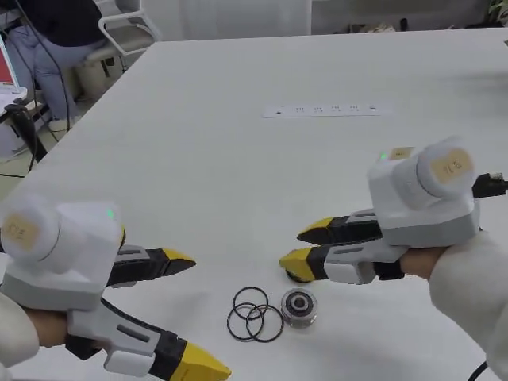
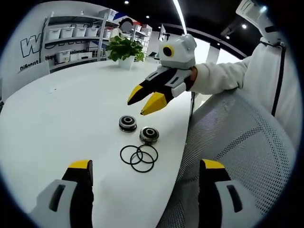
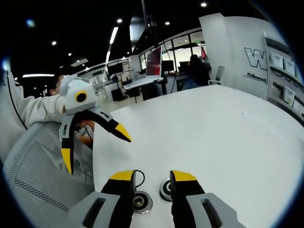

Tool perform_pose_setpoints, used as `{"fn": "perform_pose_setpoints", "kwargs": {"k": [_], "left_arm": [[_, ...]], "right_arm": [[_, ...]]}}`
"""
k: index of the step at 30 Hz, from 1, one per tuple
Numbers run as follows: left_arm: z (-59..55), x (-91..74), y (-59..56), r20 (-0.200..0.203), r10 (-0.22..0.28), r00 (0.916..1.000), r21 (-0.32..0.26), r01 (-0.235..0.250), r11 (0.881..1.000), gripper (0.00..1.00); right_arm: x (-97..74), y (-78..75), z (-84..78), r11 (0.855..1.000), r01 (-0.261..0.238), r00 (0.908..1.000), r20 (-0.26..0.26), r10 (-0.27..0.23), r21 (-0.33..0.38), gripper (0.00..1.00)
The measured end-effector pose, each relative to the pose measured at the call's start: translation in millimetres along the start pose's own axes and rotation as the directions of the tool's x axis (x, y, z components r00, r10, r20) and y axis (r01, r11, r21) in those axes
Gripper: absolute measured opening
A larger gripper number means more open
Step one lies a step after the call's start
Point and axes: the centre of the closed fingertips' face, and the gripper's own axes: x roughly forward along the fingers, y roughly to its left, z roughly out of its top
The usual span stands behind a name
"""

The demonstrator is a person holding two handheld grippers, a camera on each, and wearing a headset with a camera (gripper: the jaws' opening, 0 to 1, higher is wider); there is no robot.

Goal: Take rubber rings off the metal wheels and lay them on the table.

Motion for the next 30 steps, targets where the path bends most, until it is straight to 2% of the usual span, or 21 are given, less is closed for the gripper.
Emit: {"fn": "perform_pose_setpoints", "kwargs": {"k": [8, 10, 14, 23, 27, 30], "left_arm": [[9.3, -0.2, -0.5, 0.035, -0.006, 0.9994, 0.004, 0.006, 1.000, 0.87], [16.0, -1.5, 0.6, 0.064, -0.005, 0.9979, 0.005, 0.005, 1.000, 0.85], [37.2, -4.3, -2.3, 0.137, -0.030, 0.9901, 0.006, 0.030, 1.000, 0.81], [69.0, -12.0, 7.3, 0.179, -0.003, 0.9838, 0.071, -0.010, 0.997, 0.81], [83.3, -12.9, 15.1, 0.167, 0.028, 0.9855, 0.120, -0.049, 0.992, 0.80], [96.7, -10.7, 15.3, 0.171, 0.030, 0.9848, 0.168, -0.059, 0.984, 0.80]], "right_arm": [[-3.1, -13.7, -10.7, 0.999, 0.033, 0.9991, -0.027, -0.034, -0.009, 0.29], [-3.8, -15.9, -15.5, 0.999, 0.040, 0.9983, -0.042, -0.040, -0.010, 0.28], [-4.3, -18.7, -22.6, 0.999, 0.048, 0.9967, -0.066, -0.049, -0.006, 0.29], [-2.0, -26.5, -42.1, 0.998, 0.056, 0.9905, -0.126, -0.055, -0.002, 0.29], [-2.0, -27.8, -46.5, 0.998, 0.057, 0.9887, -0.139, -0.056, 0.003, 0.29], [-2.1, -28.5, -48.1, 0.998, 0.058, 0.9879, -0.144, -0.057, 0.004, 0.28]]}}
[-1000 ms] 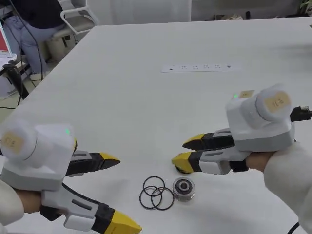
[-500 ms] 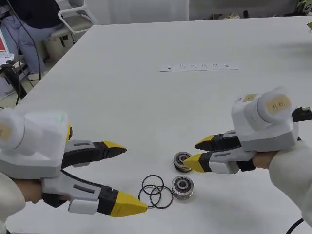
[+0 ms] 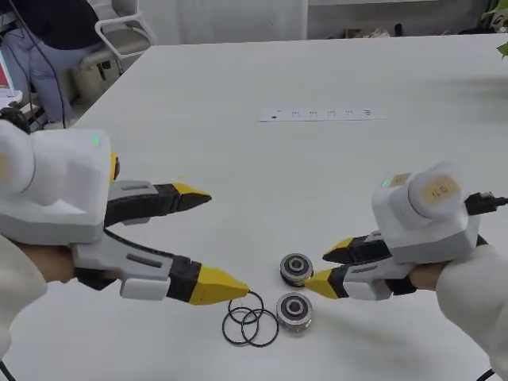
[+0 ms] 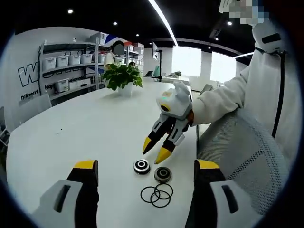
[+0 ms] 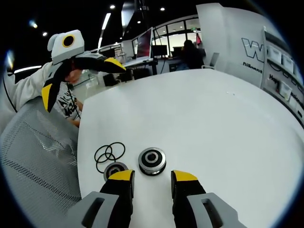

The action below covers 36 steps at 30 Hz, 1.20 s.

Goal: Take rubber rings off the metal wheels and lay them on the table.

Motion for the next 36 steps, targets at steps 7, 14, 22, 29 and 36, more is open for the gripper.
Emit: {"fn": "perform_pose_setpoints", "kwargs": {"k": [7, 14, 22, 29, 36], "left_arm": [[11.9, 23.0, 4.6, -0.028, -0.043, 0.9987, 0.082, 0.045, 0.996, 0.74], [10.6, 44.7, 1.2, -0.064, -0.065, 0.9958, 0.123, 0.073, 0.990, 0.70], [0.4, 63.8, 12.4, -0.093, -0.014, 0.9956, 0.145, 0.027, 0.989, 0.58], [-16.7, 79.1, 14.3, -0.082, 0.013, 0.9966, 0.112, -0.004, 0.994, 0.49], [-38.7, 94.3, 9.8, -0.120, -0.006, 0.9928, 0.117, 0.020, 0.993, 0.40]], "right_arm": [[0.6, 0.9, -1.7, 1.000, -0.008, 0.9999, -0.007, 0.008, 0.007, 0.27], [0.7, 0.5, -2.1, 1.000, -0.010, 0.9999, -0.006, 0.010, 0.010, 0.27], [3.6, 2.9, -5.2, 1.000, -0.016, 0.9997, -0.017, 0.016, 0.006, 0.28], [6.6, 0.9, -6.2, 1.000, -0.007, 0.9999, -0.013, 0.007, 0.008, 0.28], [8.3, 0.5, -6.7, 1.000, -0.004, 0.9999, -0.010, 0.004, 0.018, 0.27]]}}
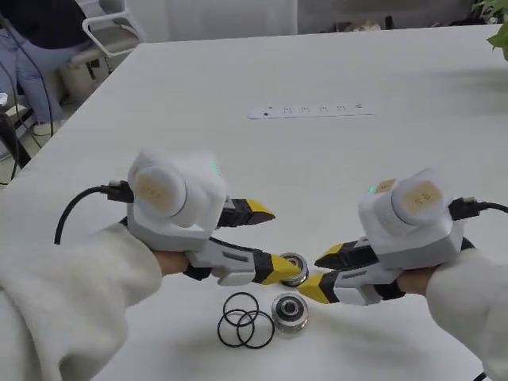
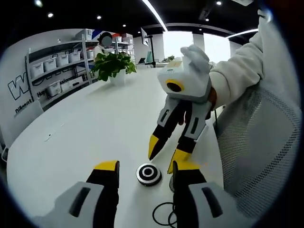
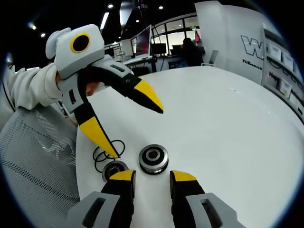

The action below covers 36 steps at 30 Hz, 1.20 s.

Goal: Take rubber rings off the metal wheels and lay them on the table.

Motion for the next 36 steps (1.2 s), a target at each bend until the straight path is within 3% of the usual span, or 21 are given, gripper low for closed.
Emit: {"fn": "perform_pose_setpoints", "kwargs": {"k": [3, 10, 19, 32, 36], "left_arm": [[-7.4, 6.6, -4.3, -0.017, -0.020, 0.9997, -0.004, 0.020, 1.000, 0.37], [-13.9, 15.8, -3.3, -0.023, -0.006, 0.9997, -0.001, 0.005, 1.000, 0.25], [-27.3, 24.5, -3.5, -0.062, -0.009, 0.9980, -0.008, 0.008, 1.000, 0.18], [-25.6, 25.4, -3.1, -0.030, -0.012, 0.9995, -0.104, 0.009, 0.994, 0.11], [-26.2, 25.4, -2.5, -0.027, -0.005, 0.9996, -0.091, 0.003, 0.996, 0.09]], "right_arm": [[1.2, -0.1, -0.1, 1.000, -0.001, 1.0000, 0.002, 0.001, 0.003, 0.26], [3.6, 0.9, -1.8, 1.000, -0.003, 1.0000, -0.002, 0.003, 0.003, 0.25], [6.1, 0.6, -3.6, 1.000, 0.000, 1.0000, -0.002, 0.001, 0.001, 0.25], [5.3, -4.9, -1.0, 1.000, 0.019, 0.9996, 0.022, -0.019, 0.022, 0.22], [6.5, -3.6, -2.1, 1.000, 0.016, 0.9997, 0.017, -0.017, 0.015, 0.22]]}}
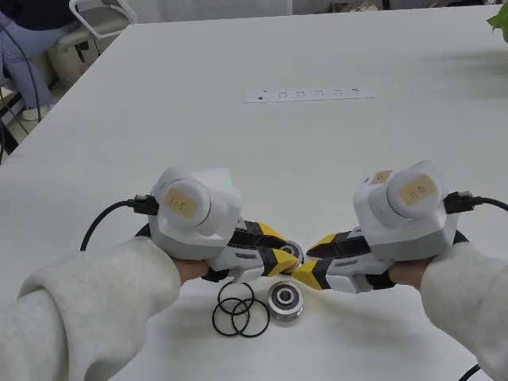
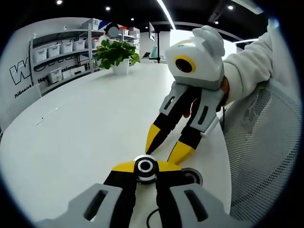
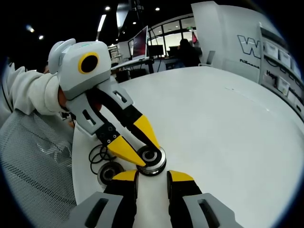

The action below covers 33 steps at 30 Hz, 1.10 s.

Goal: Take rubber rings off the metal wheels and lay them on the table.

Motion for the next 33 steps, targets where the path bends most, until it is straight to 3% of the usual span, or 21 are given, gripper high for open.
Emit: {"fn": "perform_pose_setpoints", "kwargs": {"k": [10, 12, 21, 29, 33], "left_arm": [[-0.7, -0.5, 0.0, 0.026, -0.009, 0.9996, 0.012, 0.008, 1.000, 0.09], [-4.0, -2.1, 0.7, 0.010, -0.005, 0.9999, 0.010, 0.005, 1.000, 0.08], [-2.0, -0.9, 1.4, 0.018, -0.006, 0.9998, 0.012, 0.005, 1.000, 0.08], [-2.3, -1.1, 2.6, 0.015, 0.001, 0.9999, 0.000, -0.001, 1.000, 0.08], [-1.4, -0.9, 2.1, 0.017, 0.003, 0.9999, 0.000, -0.003, 1.000, 0.08]], "right_arm": [[4.1, -0.1, 1.1, 1.000, 0.012, 0.9998, 0.018, -0.012, -0.018, 0.19], [4.6, 0.1, 0.6, 1.000, 0.009, 0.9998, 0.018, -0.008, -0.027, 0.17], [3.9, 1.3, 0.3, 0.998, 0.000, 0.9999, 0.013, 0.001, -0.070, 0.15], [2.2, -1.1, -1.7, 0.995, 0.005, 1.0000, 0.000, -0.005, -0.096, 0.02], [2.4, -1.0, -1.5, 0.996, 0.007, 1.0000, 0.004, -0.007, -0.089, 0.02]]}}
